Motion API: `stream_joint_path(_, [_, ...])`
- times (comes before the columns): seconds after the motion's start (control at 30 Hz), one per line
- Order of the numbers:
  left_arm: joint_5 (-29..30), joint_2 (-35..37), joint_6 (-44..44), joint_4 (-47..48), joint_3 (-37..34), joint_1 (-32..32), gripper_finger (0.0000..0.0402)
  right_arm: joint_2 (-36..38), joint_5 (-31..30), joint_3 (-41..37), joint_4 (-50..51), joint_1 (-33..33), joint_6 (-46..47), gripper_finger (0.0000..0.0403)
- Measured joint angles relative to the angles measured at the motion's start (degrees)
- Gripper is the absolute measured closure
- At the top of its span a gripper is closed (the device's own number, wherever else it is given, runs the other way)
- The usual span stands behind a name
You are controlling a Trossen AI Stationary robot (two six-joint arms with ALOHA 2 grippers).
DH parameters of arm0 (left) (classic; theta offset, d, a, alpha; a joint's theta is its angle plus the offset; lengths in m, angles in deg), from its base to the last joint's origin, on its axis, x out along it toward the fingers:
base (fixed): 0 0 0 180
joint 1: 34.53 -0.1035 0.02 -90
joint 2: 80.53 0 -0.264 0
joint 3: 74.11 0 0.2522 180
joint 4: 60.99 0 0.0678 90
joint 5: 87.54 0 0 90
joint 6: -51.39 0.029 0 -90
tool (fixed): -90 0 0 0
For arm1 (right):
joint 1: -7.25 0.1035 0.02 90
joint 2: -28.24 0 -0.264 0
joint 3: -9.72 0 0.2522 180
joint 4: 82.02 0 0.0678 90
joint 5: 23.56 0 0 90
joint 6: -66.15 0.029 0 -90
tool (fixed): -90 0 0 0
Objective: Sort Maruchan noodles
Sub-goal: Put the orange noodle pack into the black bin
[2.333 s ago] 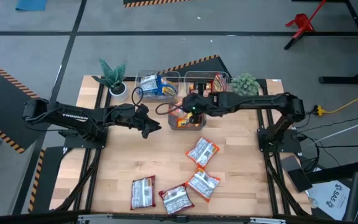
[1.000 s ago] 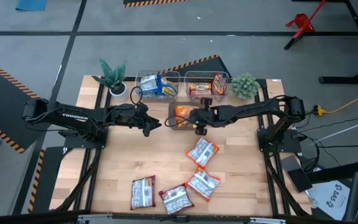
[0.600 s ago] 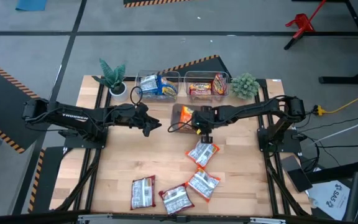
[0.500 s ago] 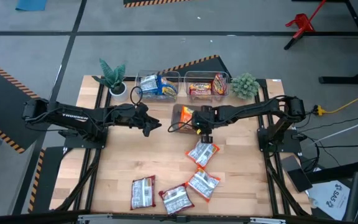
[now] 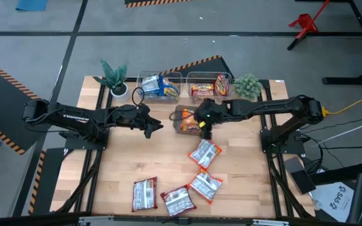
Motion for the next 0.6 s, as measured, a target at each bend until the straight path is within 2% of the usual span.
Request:
stream_joint_path(0.13, [0.0, 0.0, 0.0, 0.0, 0.0, 0.0, 0.023, -1.7, -8.6, 0.0, -9.5, 0.0, 3.1, 0.0304])
stream_joint_path(0.3, [0.0, 0.0, 0.0, 0.3, 0.0, 0.0, 0.023, -6.3, -13.0, -0.1, -12.8, 0.8, 4.3, 0.0389])
stream_joint_path(0.4, [0.0, 0.0, 0.0, 1.1, 0.0, 0.0, 0.023, -8.9, -15.5, -0.1, -13.3, 2.5, 6.5, 0.0389])
stream_joint_path(0.5, [0.0, 0.0, 0.0, 1.3, 0.0, 0.0, 0.023, -10.7, -21.3, -1.4, -13.2, 4.9, 8.8, 0.0382])
stream_joint_path(0.6, [0.0, 0.0, 0.1, 1.3, 0.0, 0.0, 0.023, -11.5, -26.5, -5.1, -14.3, 6.5, 12.2, 0.0392])
